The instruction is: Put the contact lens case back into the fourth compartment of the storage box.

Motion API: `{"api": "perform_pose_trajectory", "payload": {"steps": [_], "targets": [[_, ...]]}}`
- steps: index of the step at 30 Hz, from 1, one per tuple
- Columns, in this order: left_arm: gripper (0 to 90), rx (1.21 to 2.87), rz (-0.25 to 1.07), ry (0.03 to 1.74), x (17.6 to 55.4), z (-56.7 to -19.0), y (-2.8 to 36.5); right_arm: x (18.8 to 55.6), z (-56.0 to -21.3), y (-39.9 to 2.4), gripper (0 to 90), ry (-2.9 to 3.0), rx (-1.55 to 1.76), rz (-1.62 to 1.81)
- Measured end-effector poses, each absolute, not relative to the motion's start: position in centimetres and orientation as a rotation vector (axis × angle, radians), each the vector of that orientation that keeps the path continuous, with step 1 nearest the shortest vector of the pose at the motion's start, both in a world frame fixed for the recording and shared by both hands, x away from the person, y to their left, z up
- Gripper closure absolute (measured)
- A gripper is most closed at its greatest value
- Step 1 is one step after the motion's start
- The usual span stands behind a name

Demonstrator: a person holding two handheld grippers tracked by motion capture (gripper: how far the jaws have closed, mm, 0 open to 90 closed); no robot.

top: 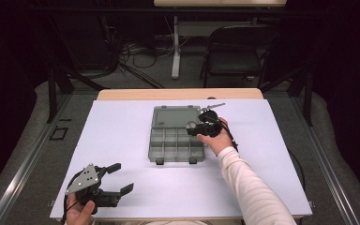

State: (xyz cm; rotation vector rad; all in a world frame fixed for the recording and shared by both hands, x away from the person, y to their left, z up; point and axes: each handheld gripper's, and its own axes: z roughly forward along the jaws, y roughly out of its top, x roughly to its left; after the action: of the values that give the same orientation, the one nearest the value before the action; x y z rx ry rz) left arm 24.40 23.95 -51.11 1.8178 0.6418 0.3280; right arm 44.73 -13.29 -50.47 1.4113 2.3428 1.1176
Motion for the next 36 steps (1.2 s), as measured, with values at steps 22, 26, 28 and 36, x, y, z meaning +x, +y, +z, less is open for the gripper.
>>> {"api": "perform_pose_trajectory", "payload": {"steps": [22, 26, 28, 36], "targets": [[16.2, 1.82, 0.326, 0.645, 24.4, -51.1, 23.9, 44.9, -51.3, -12.8, 48.8, 2.347, 1.421, 1.065], [16.2, 1.819, 0.326, 0.645, 24.4, -51.1, 23.9, 45.0, -51.4, -12.9, 48.8, 2.344, 1.419, 1.065], [16.2, 1.818, 0.325, 0.644, 24.4, -51.1, 23.9, 44.9, -51.4, -12.9, 48.8, 2.347, 1.419, 1.055], [16.2, 1.818, 0.326, 0.647, 24.4, -51.1, 23.9, 44.9, -51.4, -12.8, 46.0, 2.343, 1.409, 1.048]]}}
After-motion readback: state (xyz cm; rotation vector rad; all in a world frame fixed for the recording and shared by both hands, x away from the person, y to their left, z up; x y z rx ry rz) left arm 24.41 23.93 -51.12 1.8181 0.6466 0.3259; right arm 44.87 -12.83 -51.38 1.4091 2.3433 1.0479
